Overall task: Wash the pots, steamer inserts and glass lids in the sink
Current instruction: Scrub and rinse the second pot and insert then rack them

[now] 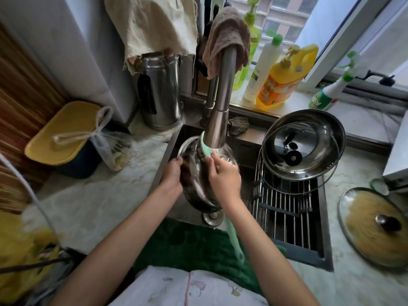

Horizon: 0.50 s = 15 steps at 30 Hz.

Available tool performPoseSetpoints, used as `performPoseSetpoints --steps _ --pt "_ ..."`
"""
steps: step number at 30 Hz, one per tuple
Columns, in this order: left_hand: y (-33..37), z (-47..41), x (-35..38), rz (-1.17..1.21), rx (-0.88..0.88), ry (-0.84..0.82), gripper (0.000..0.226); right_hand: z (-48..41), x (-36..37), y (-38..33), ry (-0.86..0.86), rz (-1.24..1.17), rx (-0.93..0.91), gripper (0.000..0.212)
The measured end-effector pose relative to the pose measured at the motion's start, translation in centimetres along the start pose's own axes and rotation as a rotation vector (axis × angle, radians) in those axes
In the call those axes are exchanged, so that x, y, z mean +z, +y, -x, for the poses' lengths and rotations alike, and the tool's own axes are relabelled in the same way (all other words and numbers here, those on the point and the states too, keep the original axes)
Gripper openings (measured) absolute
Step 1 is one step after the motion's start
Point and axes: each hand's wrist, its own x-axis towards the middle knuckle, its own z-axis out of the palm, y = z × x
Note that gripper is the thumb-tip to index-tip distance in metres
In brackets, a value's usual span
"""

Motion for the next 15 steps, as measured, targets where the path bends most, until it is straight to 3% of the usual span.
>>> performPoseSetpoints --steps 4,6,10,15 --pt "1.3 -0.6 -0.9 0.063 -0.041 0.013 0.036 5.4 -0.1 2.7 -0.048 0.062 -0.267 0.038" --pt "1.6 -1.9 -1.5 0.099 -0.057 0.043 0.034 6.3 -0.4 4.0 -0.046 0.108 -0.242 0.037" --pt "0.8 -0.9 -0.8 0.081 -0.062 0.027 0.029 1.6 0.8 1.9 -0.037 0.125 -0.008 0.037" --pt "1.8 -1.5 -2.1 0.178 -0.081 -0.01 0.04 5.2 -0.5 3.2 -0.088 0.07 -0.222 0.036"
